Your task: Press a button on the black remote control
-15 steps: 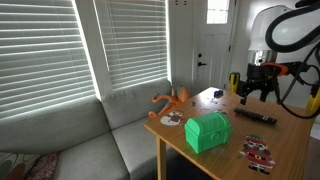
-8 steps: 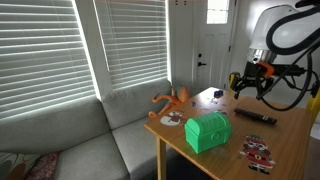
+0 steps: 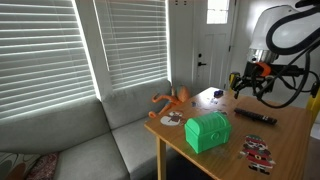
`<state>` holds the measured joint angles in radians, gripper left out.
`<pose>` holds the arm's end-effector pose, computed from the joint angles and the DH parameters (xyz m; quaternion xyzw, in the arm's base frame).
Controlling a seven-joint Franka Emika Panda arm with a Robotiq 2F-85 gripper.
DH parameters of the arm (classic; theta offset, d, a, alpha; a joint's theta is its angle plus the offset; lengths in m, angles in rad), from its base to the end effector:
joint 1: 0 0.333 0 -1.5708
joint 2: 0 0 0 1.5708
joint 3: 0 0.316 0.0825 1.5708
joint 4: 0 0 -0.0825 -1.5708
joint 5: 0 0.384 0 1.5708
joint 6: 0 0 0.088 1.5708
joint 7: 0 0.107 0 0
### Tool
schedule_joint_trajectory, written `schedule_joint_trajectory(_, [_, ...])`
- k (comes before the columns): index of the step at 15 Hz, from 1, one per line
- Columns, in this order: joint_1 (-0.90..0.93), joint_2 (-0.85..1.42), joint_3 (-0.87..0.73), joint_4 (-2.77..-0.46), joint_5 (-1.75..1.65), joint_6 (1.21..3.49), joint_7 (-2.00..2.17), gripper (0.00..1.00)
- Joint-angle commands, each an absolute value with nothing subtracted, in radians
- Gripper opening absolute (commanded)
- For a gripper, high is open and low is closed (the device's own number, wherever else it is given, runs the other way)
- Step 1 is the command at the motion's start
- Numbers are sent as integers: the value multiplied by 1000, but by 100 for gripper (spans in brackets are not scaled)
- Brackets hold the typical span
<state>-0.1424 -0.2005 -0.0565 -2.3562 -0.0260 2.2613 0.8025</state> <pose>0.4727 -0.0964 0.4186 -0.8798 0.4723 -0.0517 0.0111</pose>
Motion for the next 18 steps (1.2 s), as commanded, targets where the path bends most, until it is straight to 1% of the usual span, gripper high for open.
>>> schedule_joint_trajectory(1, [-159,-190,-45,-2346,-20,2256,951,100])
schedule_joint_trajectory(2, [-159,-189,-46,-2347,-24,2260,981,100])
schedule_joint_trajectory(3, [-160,-185,-47,-2347,-25,2267,1013,75])
schedule_joint_trajectory(4, [-159,-184,-48,-2348,-25,2271,1040,72])
schedule_joint_trajectory(5, [-159,-182,-48,-2348,-27,2276,1064,66])
schedule_joint_trajectory(6, [-160,-179,-49,-2349,-33,2284,1088,57])
schedule_joint_trajectory(8, [-161,-174,-51,-2348,-38,2289,1123,45])
schedule_joint_trajectory(14, [-166,-144,-53,-2340,-61,2315,1188,2])
schedule_joint_trajectory(16, [-164,-133,-55,-2340,-66,2322,1202,0])
schedule_joint_trajectory(18, [-162,-119,-57,-2341,-71,2333,1215,0])
